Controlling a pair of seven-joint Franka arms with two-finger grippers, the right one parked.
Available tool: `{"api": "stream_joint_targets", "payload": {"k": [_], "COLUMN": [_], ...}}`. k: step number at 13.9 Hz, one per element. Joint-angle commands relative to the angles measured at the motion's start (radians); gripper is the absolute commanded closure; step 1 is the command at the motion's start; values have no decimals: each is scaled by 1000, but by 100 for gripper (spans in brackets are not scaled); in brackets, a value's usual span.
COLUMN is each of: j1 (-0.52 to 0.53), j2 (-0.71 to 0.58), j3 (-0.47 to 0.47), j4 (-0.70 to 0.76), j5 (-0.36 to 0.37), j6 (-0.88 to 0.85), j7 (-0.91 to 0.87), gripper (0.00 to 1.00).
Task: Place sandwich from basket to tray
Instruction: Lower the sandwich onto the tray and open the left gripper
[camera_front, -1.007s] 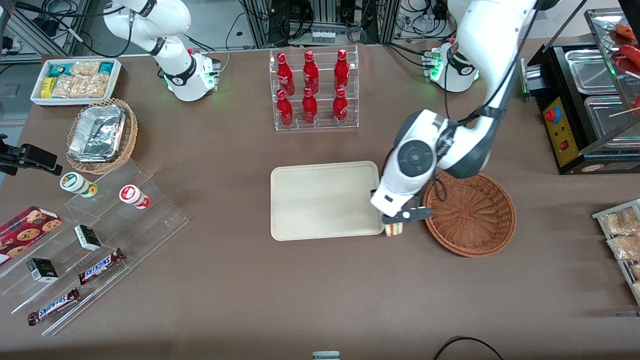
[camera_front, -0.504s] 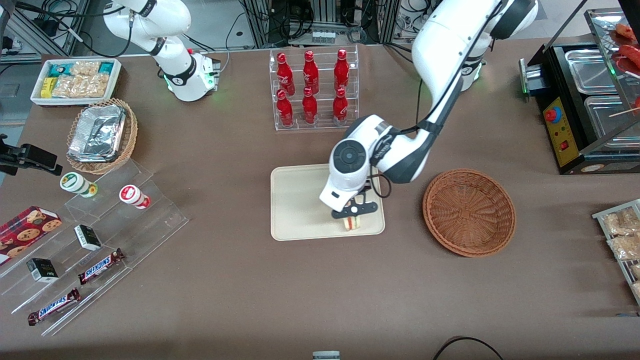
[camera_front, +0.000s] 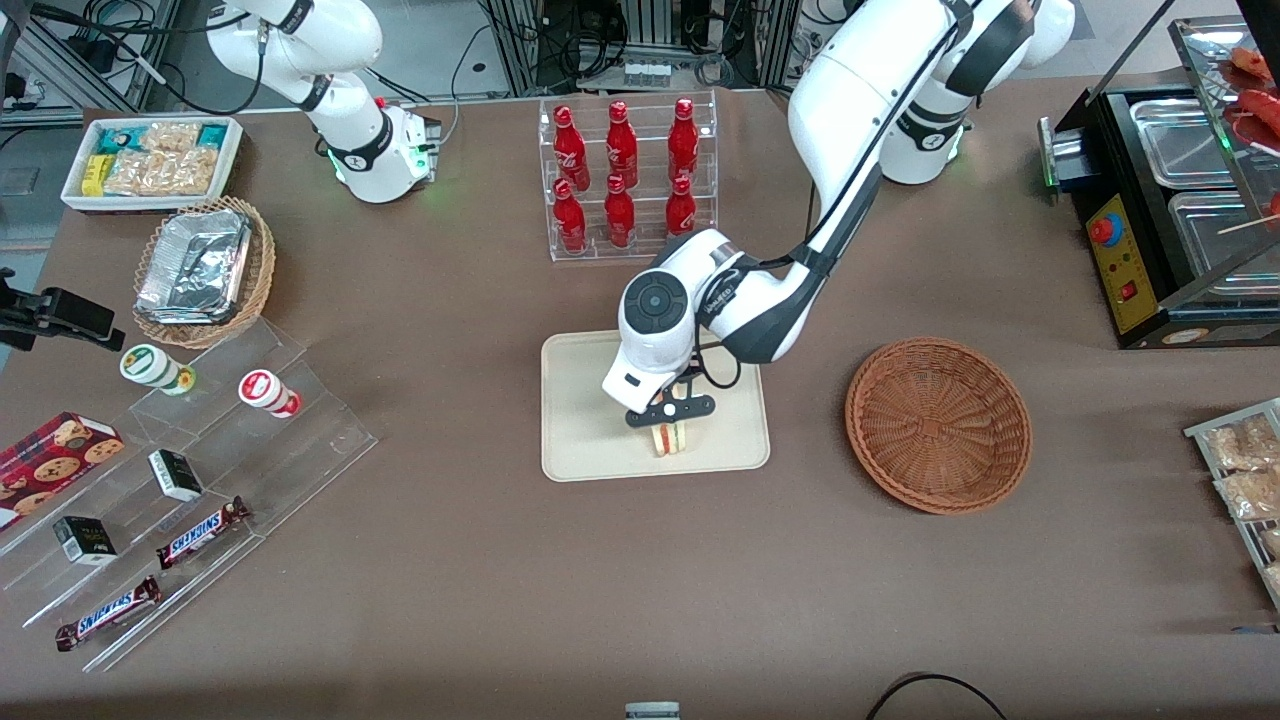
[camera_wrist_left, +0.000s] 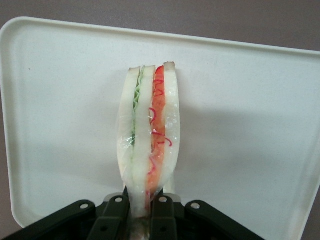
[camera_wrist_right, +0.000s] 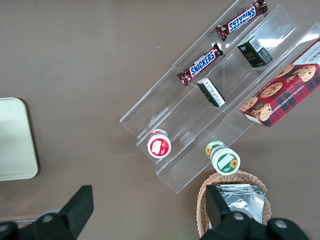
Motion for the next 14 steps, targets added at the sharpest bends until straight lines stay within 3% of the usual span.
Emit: {"api": "stream_joint_targets", "payload": {"k": [1, 5, 6, 7, 14], "j1": [-32, -35, -35, -35, -21], "j2": [23, 39, 39, 37, -65], "j3": [12, 12, 12, 12, 18], "j4": [29, 28, 28, 28, 64], "j5": [6, 10, 10, 10, 4], "j6": [8, 24, 24, 24, -42], "j7": [-52, -80, -80, -78, -71], "gripper": [100, 97, 45, 0, 0]}}
